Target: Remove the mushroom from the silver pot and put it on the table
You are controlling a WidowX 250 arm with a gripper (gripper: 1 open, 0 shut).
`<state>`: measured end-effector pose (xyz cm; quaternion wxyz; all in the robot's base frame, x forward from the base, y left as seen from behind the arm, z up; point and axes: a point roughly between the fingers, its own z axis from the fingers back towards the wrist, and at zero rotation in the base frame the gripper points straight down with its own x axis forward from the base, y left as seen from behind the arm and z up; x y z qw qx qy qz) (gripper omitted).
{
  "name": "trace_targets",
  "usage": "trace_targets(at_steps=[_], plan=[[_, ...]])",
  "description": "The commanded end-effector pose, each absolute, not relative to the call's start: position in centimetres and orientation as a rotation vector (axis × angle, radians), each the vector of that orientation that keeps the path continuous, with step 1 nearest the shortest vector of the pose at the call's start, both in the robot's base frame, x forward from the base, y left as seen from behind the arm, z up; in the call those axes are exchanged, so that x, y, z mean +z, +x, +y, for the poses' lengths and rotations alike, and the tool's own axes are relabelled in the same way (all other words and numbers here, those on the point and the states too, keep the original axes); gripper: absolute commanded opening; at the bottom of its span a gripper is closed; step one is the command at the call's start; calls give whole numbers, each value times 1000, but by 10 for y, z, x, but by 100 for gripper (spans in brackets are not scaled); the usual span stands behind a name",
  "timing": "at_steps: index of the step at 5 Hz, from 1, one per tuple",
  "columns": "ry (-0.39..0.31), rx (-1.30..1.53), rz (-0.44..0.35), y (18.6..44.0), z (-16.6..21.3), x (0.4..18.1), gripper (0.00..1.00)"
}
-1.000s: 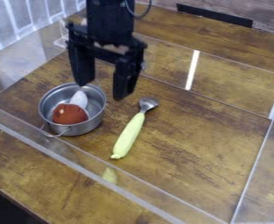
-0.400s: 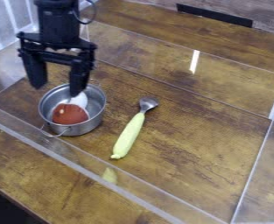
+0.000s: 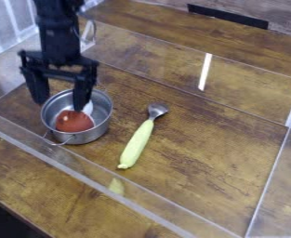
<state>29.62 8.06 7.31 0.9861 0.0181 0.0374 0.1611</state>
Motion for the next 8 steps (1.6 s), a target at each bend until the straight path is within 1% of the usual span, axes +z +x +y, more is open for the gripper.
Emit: trace_targets(at_steps=[1, 2, 4, 6, 7, 8], plan=[[42, 384, 14, 300, 75, 80, 100], [41, 419, -5, 300, 69, 79, 100], [59, 346, -37, 315, 58, 112, 100], [82, 466, -35, 330, 63, 85, 100], [95, 517, -38, 334, 65, 77, 100], [101, 538, -37, 330, 59, 81, 100]])
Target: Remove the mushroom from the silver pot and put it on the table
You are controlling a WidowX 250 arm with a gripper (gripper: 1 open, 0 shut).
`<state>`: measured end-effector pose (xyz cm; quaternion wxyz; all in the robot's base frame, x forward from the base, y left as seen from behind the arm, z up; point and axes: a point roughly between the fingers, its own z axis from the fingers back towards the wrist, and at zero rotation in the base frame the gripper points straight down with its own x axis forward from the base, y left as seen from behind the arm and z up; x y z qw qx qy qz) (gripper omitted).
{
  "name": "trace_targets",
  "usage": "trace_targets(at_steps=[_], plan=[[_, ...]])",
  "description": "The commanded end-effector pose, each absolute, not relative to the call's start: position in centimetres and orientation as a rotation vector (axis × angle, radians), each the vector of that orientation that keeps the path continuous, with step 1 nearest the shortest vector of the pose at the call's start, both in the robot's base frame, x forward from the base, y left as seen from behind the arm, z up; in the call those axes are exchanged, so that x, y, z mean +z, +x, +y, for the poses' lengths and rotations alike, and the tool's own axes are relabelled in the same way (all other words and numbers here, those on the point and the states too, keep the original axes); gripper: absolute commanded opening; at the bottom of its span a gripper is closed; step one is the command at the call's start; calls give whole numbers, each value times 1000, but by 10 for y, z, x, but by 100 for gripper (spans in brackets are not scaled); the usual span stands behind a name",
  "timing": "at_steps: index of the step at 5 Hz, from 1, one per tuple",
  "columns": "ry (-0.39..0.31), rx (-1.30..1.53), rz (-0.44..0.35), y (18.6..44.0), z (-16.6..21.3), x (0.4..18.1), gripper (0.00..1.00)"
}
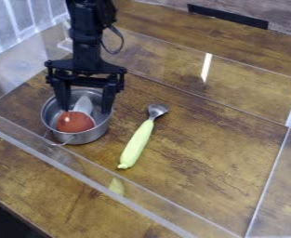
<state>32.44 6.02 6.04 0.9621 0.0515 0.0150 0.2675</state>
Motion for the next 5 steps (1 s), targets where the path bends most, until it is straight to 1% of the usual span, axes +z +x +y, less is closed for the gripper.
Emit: trace_targets(at_steps=[1, 3, 5], plan=[[104, 563, -34, 328, 53, 85, 100], [115, 461, -29, 342, 66, 84, 100], [134, 540, 0, 331, 86, 70, 100]])
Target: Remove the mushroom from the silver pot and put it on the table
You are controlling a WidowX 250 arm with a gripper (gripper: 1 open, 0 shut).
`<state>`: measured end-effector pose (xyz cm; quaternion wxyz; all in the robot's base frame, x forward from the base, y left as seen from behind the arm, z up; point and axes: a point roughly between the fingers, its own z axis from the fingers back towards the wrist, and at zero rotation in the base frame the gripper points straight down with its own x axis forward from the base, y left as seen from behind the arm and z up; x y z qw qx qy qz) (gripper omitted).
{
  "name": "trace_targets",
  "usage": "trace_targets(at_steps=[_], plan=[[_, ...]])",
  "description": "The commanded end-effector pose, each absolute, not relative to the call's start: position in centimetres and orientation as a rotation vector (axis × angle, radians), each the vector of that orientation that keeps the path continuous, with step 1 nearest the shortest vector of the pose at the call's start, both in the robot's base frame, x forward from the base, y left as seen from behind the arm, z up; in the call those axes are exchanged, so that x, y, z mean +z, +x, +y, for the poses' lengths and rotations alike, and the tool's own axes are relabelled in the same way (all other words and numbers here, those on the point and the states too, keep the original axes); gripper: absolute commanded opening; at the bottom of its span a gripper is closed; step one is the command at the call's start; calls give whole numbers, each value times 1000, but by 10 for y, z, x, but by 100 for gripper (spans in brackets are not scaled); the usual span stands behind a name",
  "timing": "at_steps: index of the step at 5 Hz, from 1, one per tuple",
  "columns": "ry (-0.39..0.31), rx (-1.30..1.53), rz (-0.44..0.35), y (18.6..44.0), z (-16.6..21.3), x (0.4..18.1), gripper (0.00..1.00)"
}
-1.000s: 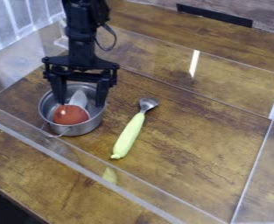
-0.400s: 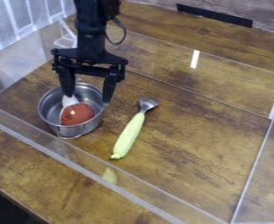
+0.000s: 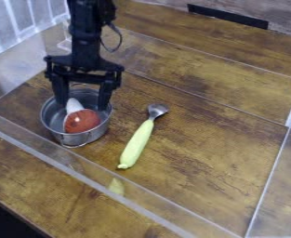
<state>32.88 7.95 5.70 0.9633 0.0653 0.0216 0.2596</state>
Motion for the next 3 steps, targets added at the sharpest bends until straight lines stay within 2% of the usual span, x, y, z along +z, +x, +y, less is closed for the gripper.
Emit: trace_targets(at_steps=[1, 2, 3], plan=[[142, 517, 8, 335, 97, 54, 100], [140, 481, 7, 335, 105, 54, 0], [130, 444, 5, 335, 112, 59, 0]])
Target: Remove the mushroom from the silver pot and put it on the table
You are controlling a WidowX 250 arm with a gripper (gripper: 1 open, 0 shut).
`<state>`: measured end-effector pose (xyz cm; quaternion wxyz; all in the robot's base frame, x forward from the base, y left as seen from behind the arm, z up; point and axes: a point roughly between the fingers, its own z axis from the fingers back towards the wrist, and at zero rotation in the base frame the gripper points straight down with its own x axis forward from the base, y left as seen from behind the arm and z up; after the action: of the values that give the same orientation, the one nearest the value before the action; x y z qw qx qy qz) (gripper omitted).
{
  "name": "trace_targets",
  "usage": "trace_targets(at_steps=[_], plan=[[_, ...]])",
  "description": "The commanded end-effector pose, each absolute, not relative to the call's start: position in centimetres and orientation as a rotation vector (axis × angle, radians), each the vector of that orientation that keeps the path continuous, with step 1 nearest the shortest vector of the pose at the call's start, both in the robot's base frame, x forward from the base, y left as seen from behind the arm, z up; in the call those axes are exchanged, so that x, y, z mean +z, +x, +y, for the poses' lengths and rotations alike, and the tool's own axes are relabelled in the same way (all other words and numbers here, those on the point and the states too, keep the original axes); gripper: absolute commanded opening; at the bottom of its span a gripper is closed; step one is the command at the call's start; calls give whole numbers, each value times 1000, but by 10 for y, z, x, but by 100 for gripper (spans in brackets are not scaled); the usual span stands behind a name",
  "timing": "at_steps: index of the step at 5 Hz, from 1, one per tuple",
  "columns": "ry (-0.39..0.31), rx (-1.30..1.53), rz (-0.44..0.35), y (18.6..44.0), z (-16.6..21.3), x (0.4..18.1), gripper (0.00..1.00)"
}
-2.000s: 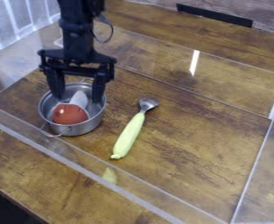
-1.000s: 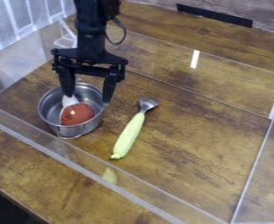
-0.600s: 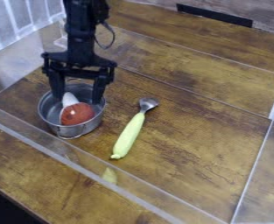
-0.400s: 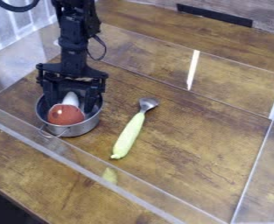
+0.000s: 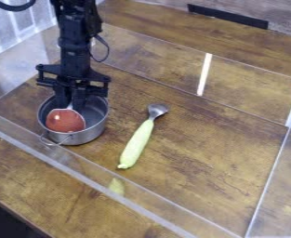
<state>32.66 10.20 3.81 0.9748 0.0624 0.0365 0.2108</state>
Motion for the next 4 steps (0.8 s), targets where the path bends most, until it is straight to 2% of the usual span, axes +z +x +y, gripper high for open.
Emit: trace_targets(at_steps=[1, 2, 4], plan=[[112, 471, 1, 335, 114, 68, 0], [94, 498, -5, 336, 115, 80, 0], [42, 536, -37, 337, 115, 123, 0]])
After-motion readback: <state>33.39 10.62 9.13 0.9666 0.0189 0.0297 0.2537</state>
